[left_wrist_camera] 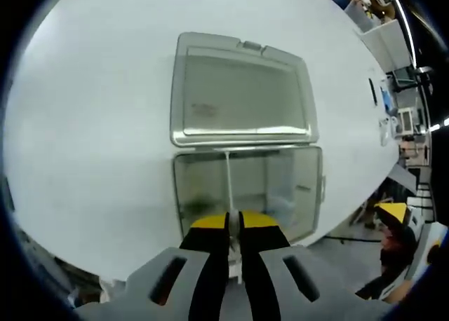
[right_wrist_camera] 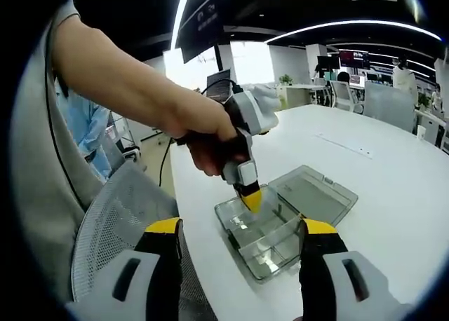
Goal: Insert the divider into the dual guide fixture by aligning both edges with the guide slots and pushing it downward to the bottom, including one-sided entry, uneven engagement, binding, and posture correction.
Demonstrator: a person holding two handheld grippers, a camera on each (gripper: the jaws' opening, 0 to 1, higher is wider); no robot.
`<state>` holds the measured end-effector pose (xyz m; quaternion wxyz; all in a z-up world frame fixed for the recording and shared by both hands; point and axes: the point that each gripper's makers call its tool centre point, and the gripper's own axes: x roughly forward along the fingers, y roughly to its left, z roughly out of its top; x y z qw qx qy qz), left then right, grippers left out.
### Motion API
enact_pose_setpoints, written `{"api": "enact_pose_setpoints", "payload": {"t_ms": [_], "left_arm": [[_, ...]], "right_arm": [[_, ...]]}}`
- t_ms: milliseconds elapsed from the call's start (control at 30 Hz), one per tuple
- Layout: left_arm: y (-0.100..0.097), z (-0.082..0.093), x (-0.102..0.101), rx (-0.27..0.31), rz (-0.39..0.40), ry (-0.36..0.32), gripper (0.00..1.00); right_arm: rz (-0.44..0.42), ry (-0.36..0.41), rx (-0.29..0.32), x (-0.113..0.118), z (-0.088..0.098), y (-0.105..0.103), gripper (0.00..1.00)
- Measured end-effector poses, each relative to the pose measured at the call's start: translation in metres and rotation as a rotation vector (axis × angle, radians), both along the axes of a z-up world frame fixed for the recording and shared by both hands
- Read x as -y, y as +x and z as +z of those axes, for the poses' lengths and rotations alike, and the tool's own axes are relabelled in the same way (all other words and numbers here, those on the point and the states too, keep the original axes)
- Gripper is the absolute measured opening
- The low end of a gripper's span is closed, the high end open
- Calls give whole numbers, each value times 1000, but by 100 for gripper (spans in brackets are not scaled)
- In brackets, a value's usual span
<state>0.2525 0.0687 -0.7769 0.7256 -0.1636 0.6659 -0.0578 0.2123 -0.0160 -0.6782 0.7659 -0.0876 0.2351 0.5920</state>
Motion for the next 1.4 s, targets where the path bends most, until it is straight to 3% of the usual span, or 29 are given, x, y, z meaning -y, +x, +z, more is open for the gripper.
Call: {"api": "enact_pose_setpoints", "payload": {"t_ms": [300,867,1400], "left_arm": [[2,0,-1,-2,-37,35,2],[3,1,1,-15,-184,158,2],[4,-1,2,-27,-281,218,2]], "right_arm": [[2,-2,1,-2,0,1,66],[1,0,-2,-2,1,1,66],[0,-3,-6,-4,0,0,66]]}}
